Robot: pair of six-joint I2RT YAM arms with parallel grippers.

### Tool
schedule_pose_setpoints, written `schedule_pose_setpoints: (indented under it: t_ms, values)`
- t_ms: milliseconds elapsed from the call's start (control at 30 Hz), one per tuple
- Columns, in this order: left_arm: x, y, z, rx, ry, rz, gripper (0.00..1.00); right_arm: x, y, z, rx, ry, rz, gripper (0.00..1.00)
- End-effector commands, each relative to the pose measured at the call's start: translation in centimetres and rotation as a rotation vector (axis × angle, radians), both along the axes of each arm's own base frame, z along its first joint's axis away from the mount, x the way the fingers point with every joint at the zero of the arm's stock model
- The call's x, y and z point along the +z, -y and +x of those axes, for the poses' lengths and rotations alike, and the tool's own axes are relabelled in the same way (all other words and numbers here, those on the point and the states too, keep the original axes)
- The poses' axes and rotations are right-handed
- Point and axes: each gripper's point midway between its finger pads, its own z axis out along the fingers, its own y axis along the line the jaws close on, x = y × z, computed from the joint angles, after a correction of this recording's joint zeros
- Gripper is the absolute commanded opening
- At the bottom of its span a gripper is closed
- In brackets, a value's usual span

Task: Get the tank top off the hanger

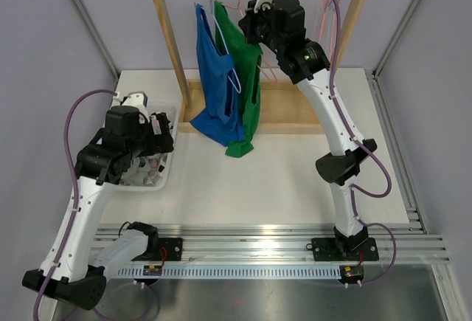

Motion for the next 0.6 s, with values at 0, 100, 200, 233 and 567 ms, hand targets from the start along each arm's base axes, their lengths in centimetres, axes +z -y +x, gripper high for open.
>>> schedule_pose_setpoints:
  t_ms: [0, 100, 200, 233, 567]
  values:
    - [2.3, 0.9, 0.2, -0.014, 0.094, -0.036, 0.99, 10.5, 2.8, -3.5, -0.049, 0.228, 0.165, 0.00]
    - [3.0, 1.7, -0.2, -0.040, 0.115, -0.059, 0.99, 11.8, 4.0, -4.2, -0.083, 0.253, 0.172, 0.00]
    - [4.1, 2.8, -0.7, -0.082, 0.147, -0.099, 0.99, 12.2, 5.2, -4.9, -0.112, 0.250, 0.163, 0.00]
    - [4.6, 3.5, -1.0, -0.112, 0.161, -0.112, 0.99, 12.3, 5.4, -5.2, -0.112, 0.253, 0.165, 0.00]
    - [13.3, 8.8, -3.1, -0.343, 0.404, -0.305, 0.99, 10.8, 8.8, -11.0, -0.096, 0.187, 0.146, 0.00]
